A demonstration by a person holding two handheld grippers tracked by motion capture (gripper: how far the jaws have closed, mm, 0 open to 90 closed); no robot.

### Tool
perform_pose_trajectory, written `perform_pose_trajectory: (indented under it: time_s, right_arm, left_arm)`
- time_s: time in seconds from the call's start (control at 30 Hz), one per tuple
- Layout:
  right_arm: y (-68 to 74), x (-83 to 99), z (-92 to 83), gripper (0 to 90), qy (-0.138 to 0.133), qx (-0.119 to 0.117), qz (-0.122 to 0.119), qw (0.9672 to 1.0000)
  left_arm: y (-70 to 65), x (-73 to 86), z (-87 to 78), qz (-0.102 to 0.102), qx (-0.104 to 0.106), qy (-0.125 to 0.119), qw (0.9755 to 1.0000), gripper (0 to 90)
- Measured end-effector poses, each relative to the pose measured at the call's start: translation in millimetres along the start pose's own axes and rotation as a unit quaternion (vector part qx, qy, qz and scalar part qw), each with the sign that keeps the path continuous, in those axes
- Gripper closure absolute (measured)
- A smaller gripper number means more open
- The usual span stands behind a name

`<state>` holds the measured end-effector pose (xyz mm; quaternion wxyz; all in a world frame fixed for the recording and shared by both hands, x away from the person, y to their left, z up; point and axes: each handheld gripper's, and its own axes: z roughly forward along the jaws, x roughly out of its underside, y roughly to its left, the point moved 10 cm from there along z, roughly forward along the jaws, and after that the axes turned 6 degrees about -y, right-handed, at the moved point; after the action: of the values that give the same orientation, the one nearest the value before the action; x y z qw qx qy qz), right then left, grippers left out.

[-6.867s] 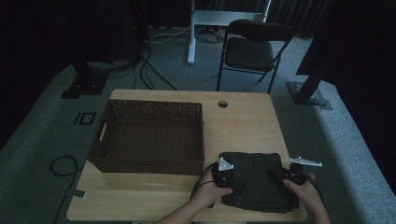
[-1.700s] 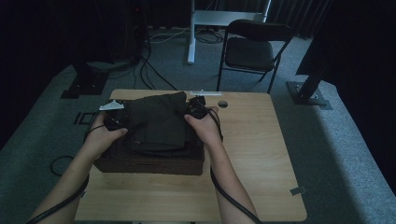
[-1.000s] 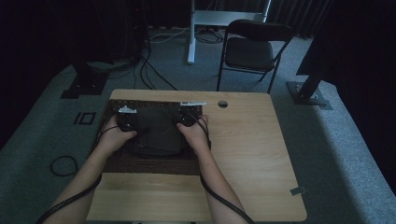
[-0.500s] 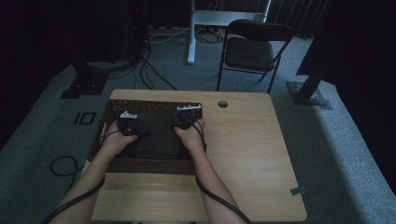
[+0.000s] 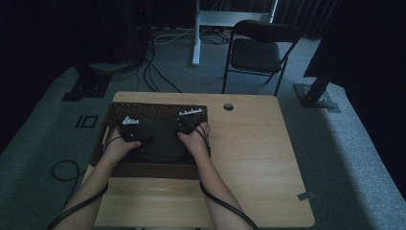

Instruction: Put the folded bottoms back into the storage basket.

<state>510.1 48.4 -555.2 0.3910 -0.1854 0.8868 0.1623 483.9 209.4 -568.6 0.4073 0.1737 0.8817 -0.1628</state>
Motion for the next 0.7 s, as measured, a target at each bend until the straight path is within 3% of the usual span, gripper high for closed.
perform_pose_trajectory:
  time_s: [0.13,0.33,0.57,0.7]
  right_arm:
    - [5.0,-10.7,-5.4,27.1,-0.027,-0.009,-0.006,0.9996]
    - [13.8,-30.3,-20.7,14.8,-0.065,-0.028,-0.032,0.997]
    - [18.9,-42.8,-38.2,13.8,-0.085,-0.038,-0.044,0.9947]
    - [17.4,-45.5,-47.4,13.3,-0.088,-0.036,-0.043,0.9945]
  left_arm:
    - [7.6,-6.8,-3.5,-0.009,-0.02,-0.019,0.9996,24.3]
    - [12.1,-26.2,-22.4,-0.01,-0.034,-0.051,0.9981,20.5]
    - [-3.1,-46.3,-46.1,-0.009,0.001,-0.065,0.9978,19.6]
    - [-10.7,-51.6,-57.5,-0.003,0.01,-0.07,0.9975,19.4]
